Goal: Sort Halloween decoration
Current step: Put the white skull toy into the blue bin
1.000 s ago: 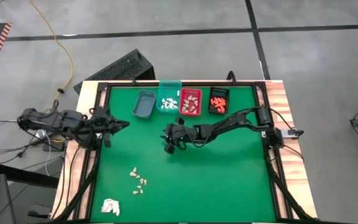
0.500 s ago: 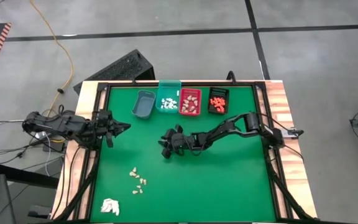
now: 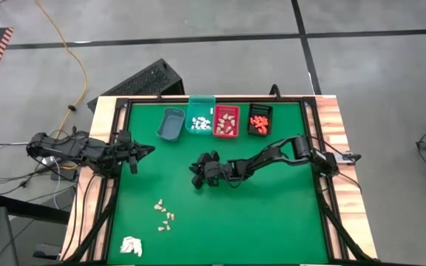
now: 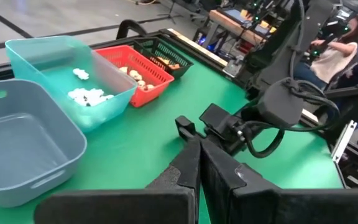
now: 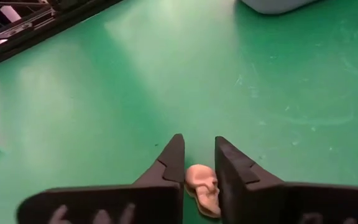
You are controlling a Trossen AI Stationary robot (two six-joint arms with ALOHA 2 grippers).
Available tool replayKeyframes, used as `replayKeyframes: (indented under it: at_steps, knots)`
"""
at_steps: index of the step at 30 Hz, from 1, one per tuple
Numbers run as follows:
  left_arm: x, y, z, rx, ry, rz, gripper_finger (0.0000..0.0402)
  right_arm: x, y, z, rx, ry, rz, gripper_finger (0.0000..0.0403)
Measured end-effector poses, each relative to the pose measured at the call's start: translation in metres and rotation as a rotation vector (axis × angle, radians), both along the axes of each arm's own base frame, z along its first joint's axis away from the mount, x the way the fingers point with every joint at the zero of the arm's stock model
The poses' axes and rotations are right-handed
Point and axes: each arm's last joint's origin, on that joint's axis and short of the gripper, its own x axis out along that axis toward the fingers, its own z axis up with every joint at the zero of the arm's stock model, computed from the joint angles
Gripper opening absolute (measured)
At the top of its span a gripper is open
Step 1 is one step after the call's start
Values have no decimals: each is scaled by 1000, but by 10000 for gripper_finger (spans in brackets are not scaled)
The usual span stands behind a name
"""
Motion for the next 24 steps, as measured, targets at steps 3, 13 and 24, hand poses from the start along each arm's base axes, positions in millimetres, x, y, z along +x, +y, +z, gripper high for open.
replayKeyframes:
  at_steps: [3,13,24]
  knots:
    - [0,0,0,0,0,1,0,0,-3,14,8,-21,5,35]
    - [0,0,0,15,6,-1,0,-1,-28,76,-109,-86,65,37]
    - [0,0,0,42,14,-6,0,7,-80,125,-149,-227,-71,38]
